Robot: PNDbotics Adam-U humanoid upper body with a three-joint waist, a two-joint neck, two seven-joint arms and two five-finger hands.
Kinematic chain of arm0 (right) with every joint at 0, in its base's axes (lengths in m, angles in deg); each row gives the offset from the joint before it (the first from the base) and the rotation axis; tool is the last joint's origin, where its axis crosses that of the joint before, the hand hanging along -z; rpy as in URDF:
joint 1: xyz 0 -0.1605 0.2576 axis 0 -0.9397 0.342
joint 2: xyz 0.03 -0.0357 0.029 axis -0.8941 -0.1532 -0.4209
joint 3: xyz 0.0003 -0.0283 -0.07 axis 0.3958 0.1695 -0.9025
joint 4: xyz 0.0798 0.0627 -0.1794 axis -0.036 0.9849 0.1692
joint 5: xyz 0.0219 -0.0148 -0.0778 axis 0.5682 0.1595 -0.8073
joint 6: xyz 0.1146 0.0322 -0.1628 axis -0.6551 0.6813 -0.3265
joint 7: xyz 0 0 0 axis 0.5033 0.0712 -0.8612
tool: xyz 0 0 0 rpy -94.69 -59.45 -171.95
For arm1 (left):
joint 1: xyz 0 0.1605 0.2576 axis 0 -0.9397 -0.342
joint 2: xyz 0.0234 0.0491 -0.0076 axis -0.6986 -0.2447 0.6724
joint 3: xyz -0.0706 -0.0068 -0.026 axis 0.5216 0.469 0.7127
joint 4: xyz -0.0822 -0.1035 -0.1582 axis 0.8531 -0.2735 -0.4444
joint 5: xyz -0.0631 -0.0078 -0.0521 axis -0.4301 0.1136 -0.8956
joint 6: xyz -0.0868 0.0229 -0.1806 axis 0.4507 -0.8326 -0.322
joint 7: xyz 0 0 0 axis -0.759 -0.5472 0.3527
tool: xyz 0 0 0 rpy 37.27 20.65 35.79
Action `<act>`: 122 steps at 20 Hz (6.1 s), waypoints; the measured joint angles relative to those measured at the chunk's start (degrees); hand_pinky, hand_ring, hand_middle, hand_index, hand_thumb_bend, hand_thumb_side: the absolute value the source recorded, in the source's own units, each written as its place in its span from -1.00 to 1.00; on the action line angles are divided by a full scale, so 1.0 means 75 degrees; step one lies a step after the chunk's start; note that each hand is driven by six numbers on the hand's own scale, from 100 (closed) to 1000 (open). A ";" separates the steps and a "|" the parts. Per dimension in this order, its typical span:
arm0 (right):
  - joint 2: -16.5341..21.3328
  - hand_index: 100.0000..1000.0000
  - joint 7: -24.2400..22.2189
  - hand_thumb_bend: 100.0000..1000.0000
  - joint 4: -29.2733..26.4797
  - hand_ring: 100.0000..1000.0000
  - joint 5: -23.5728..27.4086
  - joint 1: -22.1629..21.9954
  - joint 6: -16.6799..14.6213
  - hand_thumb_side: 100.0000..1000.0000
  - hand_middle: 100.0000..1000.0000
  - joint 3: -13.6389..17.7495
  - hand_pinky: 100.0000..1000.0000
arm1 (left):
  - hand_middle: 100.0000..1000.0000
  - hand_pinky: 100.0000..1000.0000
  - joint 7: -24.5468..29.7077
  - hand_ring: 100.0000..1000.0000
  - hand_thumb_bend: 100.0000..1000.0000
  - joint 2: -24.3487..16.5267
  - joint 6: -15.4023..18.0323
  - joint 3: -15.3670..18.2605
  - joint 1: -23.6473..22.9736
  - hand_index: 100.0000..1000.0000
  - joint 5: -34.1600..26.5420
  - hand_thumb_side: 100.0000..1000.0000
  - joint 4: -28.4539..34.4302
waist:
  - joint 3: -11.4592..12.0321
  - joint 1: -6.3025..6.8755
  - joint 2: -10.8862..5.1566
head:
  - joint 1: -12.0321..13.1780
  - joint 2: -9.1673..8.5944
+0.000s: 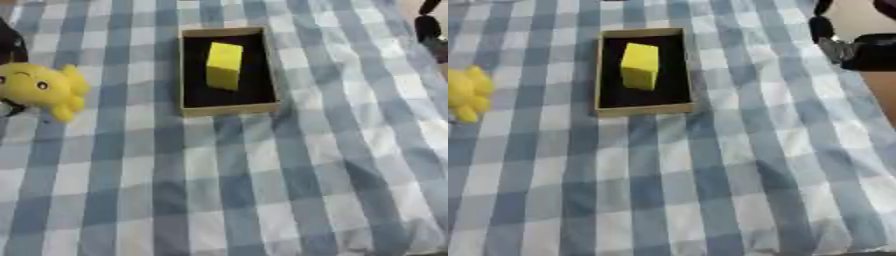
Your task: Pick up objects on the table and place them in the box.
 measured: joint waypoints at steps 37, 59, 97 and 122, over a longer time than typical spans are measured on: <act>0.0007 0.82 -0.0063 -0.35 0.0004 0.80 -0.0272 0.0179 -0.0389 -0.50 0.78 -0.0042 0.70 | -0.36 0.27 -0.0714 0.00 -0.55 0.3398 0.0893 -0.1105 0.3624 0.10 0.1251 -1.00 -0.3993 | -0.0537 0.0180 0.0153 | 0.0394 -0.0088; -0.0134 0.81 -0.0017 -0.51 0.0004 0.79 -0.0172 0.0314 -0.0385 -0.38 0.77 -0.0065 0.68 | 0.55 0.75 -0.2004 0.75 0.01 0.4652 0.2722 -0.1302 0.3784 0.72 0.1681 -0.29 -0.6133 | -0.0688 0.0176 0.0282 | 0.0471 -0.0207; -0.0032 0.72 -0.0068 -0.20 0.0060 0.77 -0.0199 0.0246 -0.0498 -0.91 0.72 -0.0132 0.72 | 0.50 0.74 -0.3221 0.78 -0.36 0.1418 0.1531 0.0047 0.0404 0.61 -0.0745 -0.75 0.0305 | -0.0204 0.0061 -0.0105 | -0.0132 -0.0001; 0.0638 0.62 -0.0314 -0.34 0.0250 0.74 -0.0346 -0.0034 -0.0696 -1.00 0.66 -0.0330 0.75 | 0.46 0.73 -0.5656 0.74 -0.53 0.0814 0.1877 0.1363 -0.2323 0.59 -0.0938 -0.72 0.0315 | -0.0020 -0.0055 -0.0170 | -0.0165 0.0000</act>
